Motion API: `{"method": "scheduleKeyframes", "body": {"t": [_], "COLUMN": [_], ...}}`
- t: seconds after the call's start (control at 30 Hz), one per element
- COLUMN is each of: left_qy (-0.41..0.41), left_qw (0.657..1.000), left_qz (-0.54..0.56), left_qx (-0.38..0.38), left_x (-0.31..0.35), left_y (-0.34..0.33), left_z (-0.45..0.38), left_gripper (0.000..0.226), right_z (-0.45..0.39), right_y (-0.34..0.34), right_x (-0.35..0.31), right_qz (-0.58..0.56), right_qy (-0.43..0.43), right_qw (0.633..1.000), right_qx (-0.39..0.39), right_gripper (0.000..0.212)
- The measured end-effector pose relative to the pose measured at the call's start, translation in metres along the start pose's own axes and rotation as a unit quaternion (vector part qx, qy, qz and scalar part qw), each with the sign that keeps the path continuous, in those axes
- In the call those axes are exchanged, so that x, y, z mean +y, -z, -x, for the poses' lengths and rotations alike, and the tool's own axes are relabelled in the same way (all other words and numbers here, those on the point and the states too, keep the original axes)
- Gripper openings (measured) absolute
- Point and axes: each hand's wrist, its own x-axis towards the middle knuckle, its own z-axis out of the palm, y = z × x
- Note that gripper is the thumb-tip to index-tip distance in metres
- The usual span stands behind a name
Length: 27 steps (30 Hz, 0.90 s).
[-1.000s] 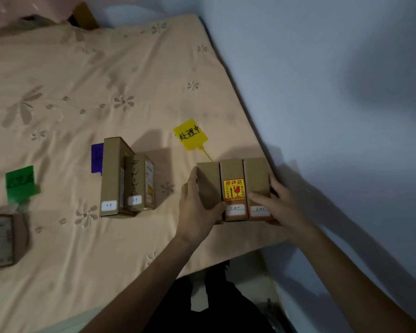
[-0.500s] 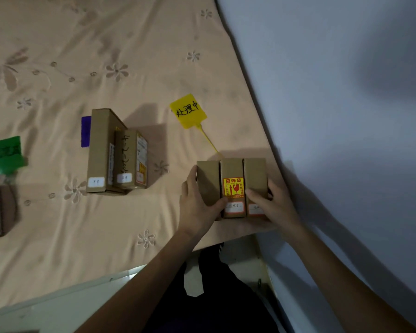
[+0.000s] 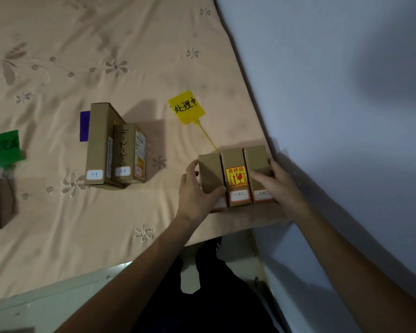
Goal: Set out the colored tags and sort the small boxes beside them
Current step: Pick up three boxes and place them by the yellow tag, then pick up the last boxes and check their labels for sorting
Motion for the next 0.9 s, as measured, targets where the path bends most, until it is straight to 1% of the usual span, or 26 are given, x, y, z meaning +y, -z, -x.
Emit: {"method": "scheduleKeyframes", "body": {"t": [0.03, 0.1, 0.17, 0.23, 0.3, 0.37, 0.47, 0.6, 0.67, 0.73, 0.83, 0.9], "left_qy": [0.008, 0.011, 0.000, -0.020, -0.049, -0.082, -0.109, -0.084, -0.074, -0.056, -0.031, -0.022], "left_qw": [1.000, 0.999, 0.997, 0.996, 0.993, 0.988, 0.978, 0.971, 0.969, 0.963, 0.953, 0.948], "left_qz": [-0.003, 0.007, 0.041, 0.062, 0.074, 0.084, 0.080, 0.085, 0.088, 0.086, 0.076, 0.073], "left_qx": [0.007, 0.035, 0.058, 0.068, 0.078, 0.099, 0.157, 0.206, 0.219, 0.248, 0.290, 0.309], "left_x": [0.000, 0.002, 0.007, 0.015, 0.025, 0.032, 0.032, -0.007, -0.039, -0.074, -0.123, -0.154], "left_y": [0.008, 0.026, 0.051, 0.083, 0.125, 0.176, 0.259, 0.357, 0.400, 0.441, 0.501, 0.534], "left_z": [0.000, -0.002, 0.000, 0.004, 0.011, 0.019, 0.037, 0.083, 0.112, 0.144, 0.189, 0.214], "left_gripper": [0.098, 0.085, 0.072, 0.061, 0.052, 0.047, 0.045, 0.035, 0.031, 0.028, 0.034, 0.030], "right_z": [0.002, 0.006, 0.012, 0.018, 0.025, 0.034, 0.057, 0.106, 0.135, 0.165, 0.207, 0.232], "right_y": [0.002, 0.006, 0.003, -0.006, -0.023, -0.047, -0.101, -0.202, -0.260, -0.317, -0.393, -0.441], "right_x": [-0.004, -0.018, -0.035, -0.059, -0.093, -0.136, -0.202, -0.257, -0.270, -0.276, -0.284, -0.290], "right_qz": [0.021, 0.052, 0.072, 0.102, 0.110, 0.108, 0.065, 0.059, 0.066, 0.076, 0.097, 0.100], "right_qy": [0.005, 0.031, 0.065, 0.100, 0.139, 0.187, 0.245, 0.297, 0.306, 0.310, 0.321, 0.331], "right_qw": [1.000, 0.997, 0.992, 0.983, 0.976, 0.969, 0.964, 0.953, 0.948, 0.943, 0.929, 0.919], "right_qx": [0.017, 0.056, 0.083, 0.114, 0.127, 0.117, 0.073, -0.018, -0.054, -0.098, -0.158, -0.188], "right_gripper": [0.049, 0.046, 0.045, 0.056, 0.063, 0.061, 0.054, 0.046, 0.045, 0.044, 0.041, 0.038]}}
